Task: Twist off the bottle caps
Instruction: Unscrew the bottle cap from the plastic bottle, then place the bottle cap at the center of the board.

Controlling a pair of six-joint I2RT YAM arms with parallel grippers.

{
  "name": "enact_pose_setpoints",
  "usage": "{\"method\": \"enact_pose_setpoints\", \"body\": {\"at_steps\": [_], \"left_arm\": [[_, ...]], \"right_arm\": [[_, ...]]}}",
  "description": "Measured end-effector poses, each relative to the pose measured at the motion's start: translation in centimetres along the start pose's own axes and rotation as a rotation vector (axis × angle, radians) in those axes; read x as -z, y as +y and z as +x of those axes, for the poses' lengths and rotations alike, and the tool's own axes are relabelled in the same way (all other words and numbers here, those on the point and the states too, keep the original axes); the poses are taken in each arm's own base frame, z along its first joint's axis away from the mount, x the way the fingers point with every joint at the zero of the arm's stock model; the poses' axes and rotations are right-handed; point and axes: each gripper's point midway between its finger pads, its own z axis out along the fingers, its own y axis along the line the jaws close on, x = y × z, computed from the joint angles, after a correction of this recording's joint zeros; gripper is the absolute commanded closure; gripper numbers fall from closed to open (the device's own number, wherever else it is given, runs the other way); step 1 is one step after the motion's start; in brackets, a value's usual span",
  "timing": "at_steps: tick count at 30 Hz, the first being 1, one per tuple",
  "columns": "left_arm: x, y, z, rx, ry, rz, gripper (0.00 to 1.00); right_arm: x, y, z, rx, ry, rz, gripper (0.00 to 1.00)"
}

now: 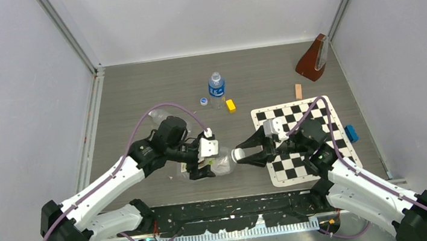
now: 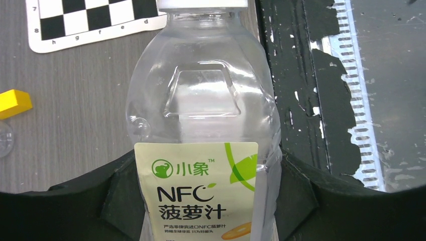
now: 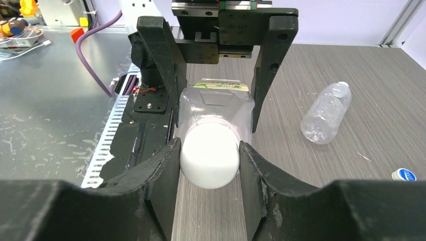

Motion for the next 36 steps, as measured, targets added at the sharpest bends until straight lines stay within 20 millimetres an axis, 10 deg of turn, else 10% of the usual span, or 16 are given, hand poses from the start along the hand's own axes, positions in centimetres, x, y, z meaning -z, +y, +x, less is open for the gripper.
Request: {"method": "enact_pose_setpoints", "body": {"at_steps": [21, 26, 36], "left_arm": [[0.4, -2.0, 0.1, 0.023, 0.04, 0.108, 1.0], [1.1, 0.4, 0.8, -0.009, 0.064, -0.069, 1.0], [5.6, 6.2, 0.2, -0.074, -0.032, -0.58, 1.0]], "right_arm": [[0.5, -0.2, -0.9, 0.12, -0.016, 0.015, 1.0], [1.1, -4.4, -1.3, 0.091, -0.026, 0.269, 1.0], [5.3, -19.0, 2.7, -0.41, 0.197, 1.116, 1.0]]}}
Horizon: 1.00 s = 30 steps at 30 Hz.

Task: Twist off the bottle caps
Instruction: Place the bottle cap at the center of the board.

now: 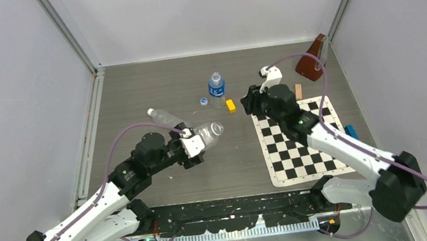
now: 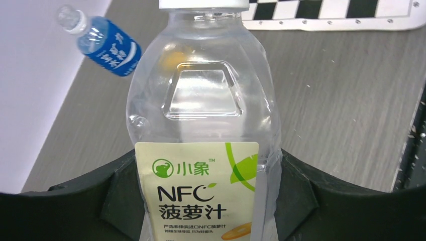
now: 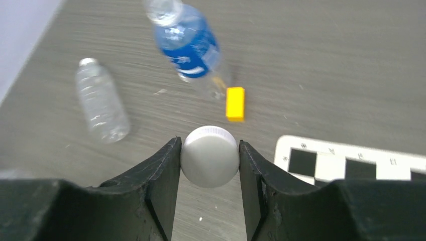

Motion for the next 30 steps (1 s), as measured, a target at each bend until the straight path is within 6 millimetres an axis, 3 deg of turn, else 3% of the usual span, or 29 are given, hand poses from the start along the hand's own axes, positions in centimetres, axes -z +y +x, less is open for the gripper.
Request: {"method": "enact_pose_setpoints", "body": {"at_steps": [5, 12, 25, 30], "left_arm": [[0.3, 1.2, -0.7, 0.015, -0.033, -0.074, 1.0], [0.5, 1.5, -0.6, 0.027, -0.032, -0.096, 1.0], [0.9, 1.5, -0.8, 0.038, -0.05, -0.106, 1.0], [1.0, 1.5, -0.8, 0.038, -0.052, -0.107, 1.0]], "right_arm": [[-3.4, -3.7, 3.0, -0.115, 0.166, 0.209, 1.0], [-6.7, -9.1, 10.0, -0.281, 0.421, 0.395, 0.99], [-14.8, -10.0, 13.0, -0.395, 0.551, 0.405, 0.91], [-17.1, -10.0, 13.1, -0.4, 0.558, 0.403, 0.81]]}}
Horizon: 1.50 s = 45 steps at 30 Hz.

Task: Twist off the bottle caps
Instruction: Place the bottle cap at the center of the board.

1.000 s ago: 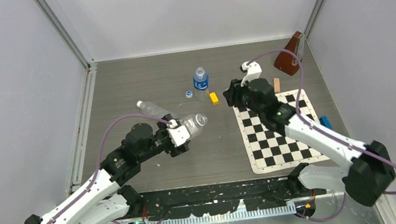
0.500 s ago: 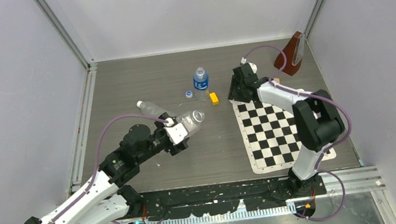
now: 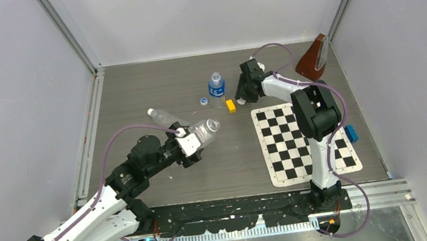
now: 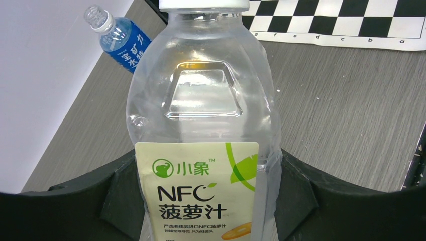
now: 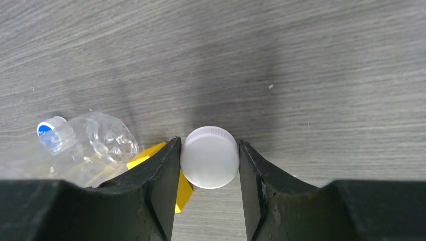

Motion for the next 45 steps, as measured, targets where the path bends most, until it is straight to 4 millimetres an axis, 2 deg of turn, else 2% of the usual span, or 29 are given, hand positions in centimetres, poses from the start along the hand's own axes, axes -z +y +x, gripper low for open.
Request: {"method": "enact_pose_setpoints", "body": {"at_steps": [6, 14, 20, 26, 30, 34, 37, 42, 45], "left_arm": [[0.0, 0.0, 0.0, 0.001, 0.0, 0.0, 1.0], [-0.1, -0.1, 0.1, 0.004, 0.004, 0.002, 1.0], [-0.2, -0.1, 0.2, 0.005, 0.009, 0.006, 0.98], [-0.2, -0.2, 0.2, 0.005, 0.009, 0.009, 0.97], [-0.2, -0.2, 0.3, 0.01, 0.011, 0.009, 0.97], [-0.3, -0.4, 0.7, 0.021, 0.018, 0.012, 0.97], [-0.5, -0.5, 0.9, 0.025, 0.022, 0.012, 0.97], [-1.1, -0.5, 1.4, 0.031, 0.026, 0.004, 0.97], [-1.4, -0.4, 1.6, 0.04, 0.028, -0.008, 0.97]], "right_arm": [[-0.7, 0.5, -0.6, 0.0, 0.002, 0.0, 0.69], [-0.6, 1.3, -0.1, 0.0, 0.035, -0.04, 0.43], [-0.6, 1.7, -0.1, -0.001, 0.038, -0.059, 0.37], [-0.4, 1.6, -0.1, -0.001, 0.03, -0.066, 0.35], [1.0, 0.7, 1.0, -0.002, 0.037, -0.06, 0.34], [4.6, -0.3, 1.9, -0.019, 0.011, -0.08, 0.32], [8.5, 0.2, 1.3, -0.042, -0.066, -0.155, 0.32], [15.7, 2.3, -0.2, -0.067, -0.19, -0.341, 0.31], [20.7, 4.6, -0.8, -0.056, -0.251, -0.525, 0.25]]}}
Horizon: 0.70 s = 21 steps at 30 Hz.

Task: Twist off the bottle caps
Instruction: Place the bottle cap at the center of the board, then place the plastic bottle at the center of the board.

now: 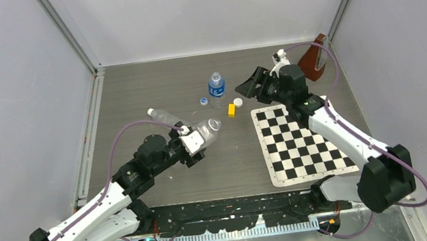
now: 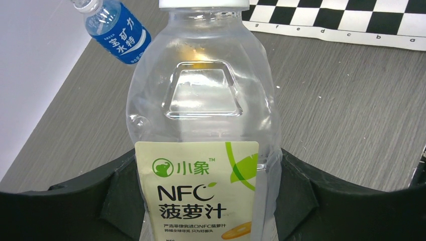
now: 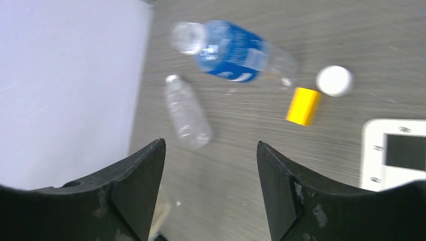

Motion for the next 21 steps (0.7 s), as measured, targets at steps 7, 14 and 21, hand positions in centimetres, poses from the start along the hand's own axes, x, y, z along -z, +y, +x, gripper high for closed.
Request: {"method": "enact_pose_setpoints", "body": {"at_steps": [7, 14, 21], "left_arm": [[-0.9, 0.1, 0.4, 0.017, 0.014, -0.011, 0.97], [-1.3, 0.0, 0.7, 0.022, 0.024, -0.006, 0.97], [-1.4, 0.0, 0.5, 0.033, 0.018, -0.009, 0.97]], "right_arm": [[4.9, 7.9, 0.9, 0.078, 0.029, -0.324, 0.18], [7.0, 12.3, 6.6, 0.227, 0.157, -0.483, 0.17], [6.3, 12.3, 9.8, 0.278, 0.243, -0.488, 0.23]]}}
